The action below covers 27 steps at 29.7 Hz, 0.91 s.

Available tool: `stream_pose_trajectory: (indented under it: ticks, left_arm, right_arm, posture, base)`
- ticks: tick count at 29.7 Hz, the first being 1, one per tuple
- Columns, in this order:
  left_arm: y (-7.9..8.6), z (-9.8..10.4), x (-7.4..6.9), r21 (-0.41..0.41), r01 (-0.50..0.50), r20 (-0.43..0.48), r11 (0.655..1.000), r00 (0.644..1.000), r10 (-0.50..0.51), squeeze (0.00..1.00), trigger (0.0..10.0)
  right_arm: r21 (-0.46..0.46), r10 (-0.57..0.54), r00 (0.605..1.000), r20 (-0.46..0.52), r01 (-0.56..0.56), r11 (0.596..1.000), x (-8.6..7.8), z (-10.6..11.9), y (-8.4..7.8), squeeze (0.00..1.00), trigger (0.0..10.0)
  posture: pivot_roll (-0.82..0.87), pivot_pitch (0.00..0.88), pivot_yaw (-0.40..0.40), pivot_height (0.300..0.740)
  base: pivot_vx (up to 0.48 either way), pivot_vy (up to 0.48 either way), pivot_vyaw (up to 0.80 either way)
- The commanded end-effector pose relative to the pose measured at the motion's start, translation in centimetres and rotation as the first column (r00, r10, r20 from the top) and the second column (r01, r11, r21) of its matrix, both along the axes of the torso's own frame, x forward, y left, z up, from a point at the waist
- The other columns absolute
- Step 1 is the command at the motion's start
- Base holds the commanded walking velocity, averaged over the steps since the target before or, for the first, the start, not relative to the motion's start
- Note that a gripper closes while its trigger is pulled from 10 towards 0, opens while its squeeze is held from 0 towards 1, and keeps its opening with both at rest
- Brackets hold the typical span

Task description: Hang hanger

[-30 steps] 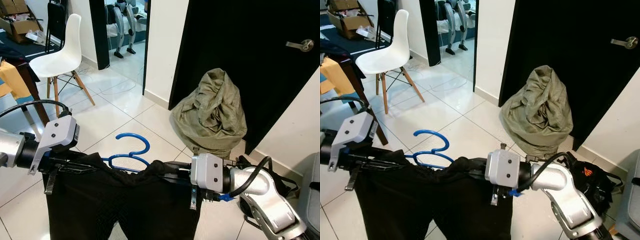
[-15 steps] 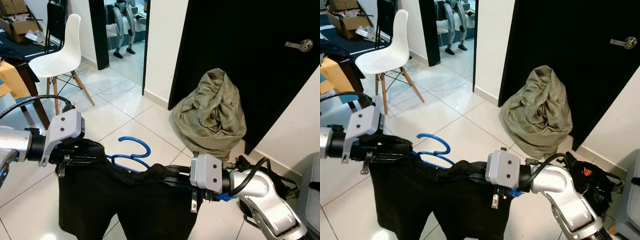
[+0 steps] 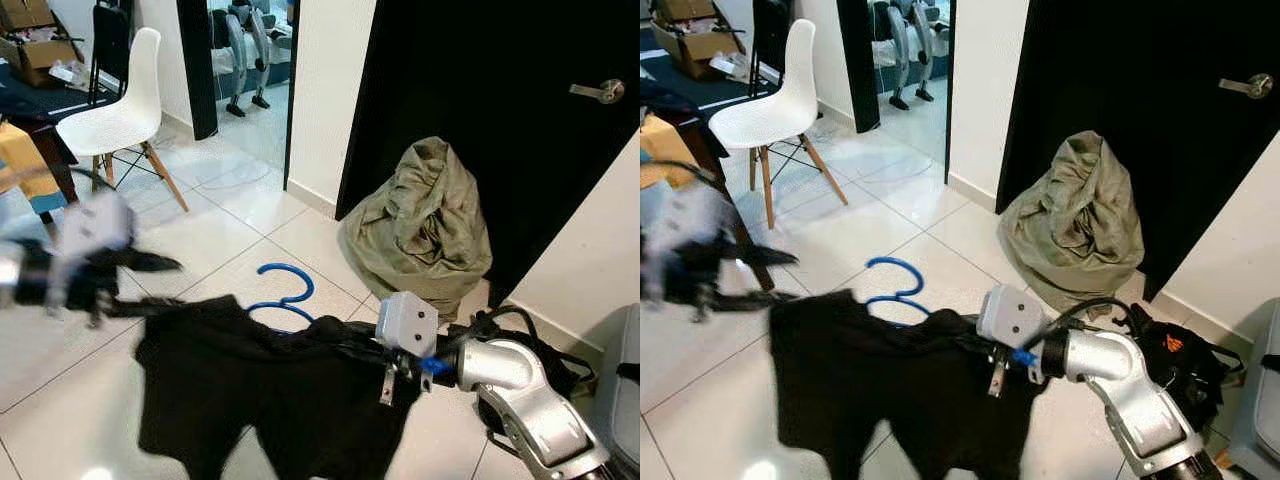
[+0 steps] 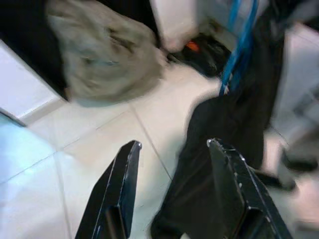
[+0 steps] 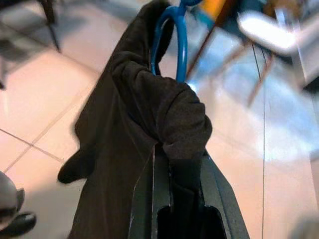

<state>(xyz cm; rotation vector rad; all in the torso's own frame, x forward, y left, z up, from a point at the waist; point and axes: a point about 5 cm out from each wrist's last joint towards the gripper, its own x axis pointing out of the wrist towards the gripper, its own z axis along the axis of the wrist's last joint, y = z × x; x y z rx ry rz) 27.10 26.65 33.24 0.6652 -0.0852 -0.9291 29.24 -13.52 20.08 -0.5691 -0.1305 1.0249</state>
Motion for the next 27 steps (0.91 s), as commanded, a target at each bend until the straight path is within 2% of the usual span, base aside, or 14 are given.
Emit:
stream_pose_trajectory:
  ticks: [1, 3, 4, 6, 7, 8, 9, 14, 16, 18, 21, 22, 25, 27]
  left_arm:
    - [-0.3, 0.1, -0.5, -0.101, -0.02, -0.01, 0.995, 1.0, 0.019, 0.0, 10.0]
    - [-0.4, -0.2, -0.7, -0.146, -0.028, -0.017, 0.989, 1.0, 0.026, 0.0, 10.0]
    - [-1.0, -0.9, -1.0, -0.212, -0.034, -0.03, 0.977, 0.999, 0.028, 0.0, 10.0]
    - [-1.2, -1.2, -1.1, -0.234, -0.034, -0.036, 0.972, 0.999, 0.026, 0.0, 10.0]
    - [-1.7, -1.9, -1.1, -0.277, -0.045, -0.045, 0.96, 0.998, 0.034, 0.0, 10.0]
    - [-1.7, -1.9, -1.1, -0.277, -0.045, -0.045, 0.96, 0.998, 0.034, 0.0, 10.0]
    - [-2.7, -3.5, -0.7, -0.341, -0.096, -0.064, 0.935, 0.995, 0.079, 0.0, 10.0]
    - [-4.3, -5.9, 0.2, -0.376, -0.226, -0.103, 0.899, 0.974, 0.202, 0.0, 10.0]
    - [-5.3, -7.4, 1.1, -0.399, -0.358, -0.142, 0.844, 0.934, 0.329, 0.0, 10.0]
    - [-5.3, -7.4, 1.1, -0.399, -0.358, -0.142, 0.844, 0.934, 0.329, 0.0, 10.0]
    - [-6.4, -8.6, 2.0, -0.433, -0.479, -0.177, 0.764, 0.876, 0.449, 0.0, 10.0]
    - [-6.4, -8.6, 2.0, -0.433, -0.479, -0.177, 0.764, 0.876, 0.449, 0.0, 10.0]
    - [-8.8, -10.0, 3.2, -0.488, -0.59, -0.231, 0.644, 0.798, 0.556, 0.0, 10.0]
    - [-9.5, -10.2, 3.3, -0.486, -0.588, -0.216, 0.647, 0.798, 0.563, 0.0, 10.0]
  right_arm:
    - [0.054, -0.119, 0.993, -0.025, 0.121, 0.991, 0.5, -0.2, -0.3, 0.0, 0.0]
    - [0.069, -0.161, 0.986, -0.04, 0.163, 0.984, 0.7, -0.4, -0.2, 0.0, 0.0]
    - [0.099, -0.227, 0.972, -0.058, 0.231, 0.968, 1.1, -0.5, -0.1, 0.0, 2.4]
    - [0.111, -0.248, 0.967, -0.061, 0.254, 0.961, 1.3, -0.5, -0.2, 0.0, 2.4]
    - [0.137, -0.285, 0.956, -0.072, 0.293, 0.946, 1.6, -0.4, -0.2, 0.0, 8.3]
    - [0.137, -0.285, 0.956, -0.072, 0.293, 0.946, 1.6, -0.4, -0.2, 0.0, 8.3]
    - [0.198, -0.357, 0.93, -0.093, 0.368, 0.908, 2.3, 0.0, -0.2, 0.0, 10.0]
    - [0.281, -0.475, 0.875, -0.097, 0.482, 0.83, 3.3, 0.8, -0.4, 0.0, 10.0]
    - [0.334, -0.589, 0.803, -0.094, 0.583, 0.741, 4.0, 1.3, -0.7, 0.0, 10.0]
    - [0.334, -0.589, 0.803, -0.094, 0.583, 0.741, 4.0, 1.3, -0.7, 0.0, 10.0]
    - [0.376, -0.704, 0.704, -0.095, 0.68, 0.629, 4.6, 1.6, -1.3, 0.0, 10.0]
    - [0.376, -0.704, 0.704, -0.095, 0.68, 0.629, 4.6, 1.6, -1.3, 0.0, 10.0]
    - [0.414, -0.794, 0.602, -0.087, 0.747, 0.52, 4.9, 1.7, -1.4, 0.0, 10.0]
    - [0.417, -0.8, 0.594, -0.085, 0.75, 0.513, 4.9, 1.7, -1.2, 0.0, 10.0]
  posture:
    - [-0.01, 0.222, -0.063, 0.74]
    - [-0.01, 0.222, -0.063, 0.74]
    - [-0.01, 0.225, -0.065, 0.74]
    - [-0.01, 0.225, -0.065, 0.74]
    - [-0.01, 0.227, -0.067, 0.74]
    - [-0.01, 0.227, -0.067, 0.74]
    - [-0.01, 0.229, -0.069, 0.74]
    - [-0.02, 0.232, -0.071, 0.74]
    - [-0.01, 0.232, -0.068, 0.74]
    - [-0.01, 0.232, -0.068, 0.74]
    - [-0.01, 0.23, -0.066, 0.74]
    - [-0.01, 0.23, -0.066, 0.74]
    - [-0.02, 0.23, -0.064, 0.74]
    - [-0.03, 0.23, -0.062, 0.74]
  base:
    - [0.0, 0.0, 0.0]
    - [0.0, 0.0, 0.0]
    - [0.0, 0.0, 0.0]
    - [0.0, 0.0, 0.0]
    - [0.0, 0.0, 0.0]
    - [0.0, 0.0, 0.0]
    - [0.0, 0.0, 0.0]
    - [0.0, 0.0, 0.0]
    - [0.0, 0.0, 0.0]
    - [0.0, 0.0, 0.0]
    - [0.0, 0.0, 0.0]
    - [0.0, 0.0, 0.0]
    - [0.0, 0.0, 0.0]
    - [0.0, 0.0, 0.0]
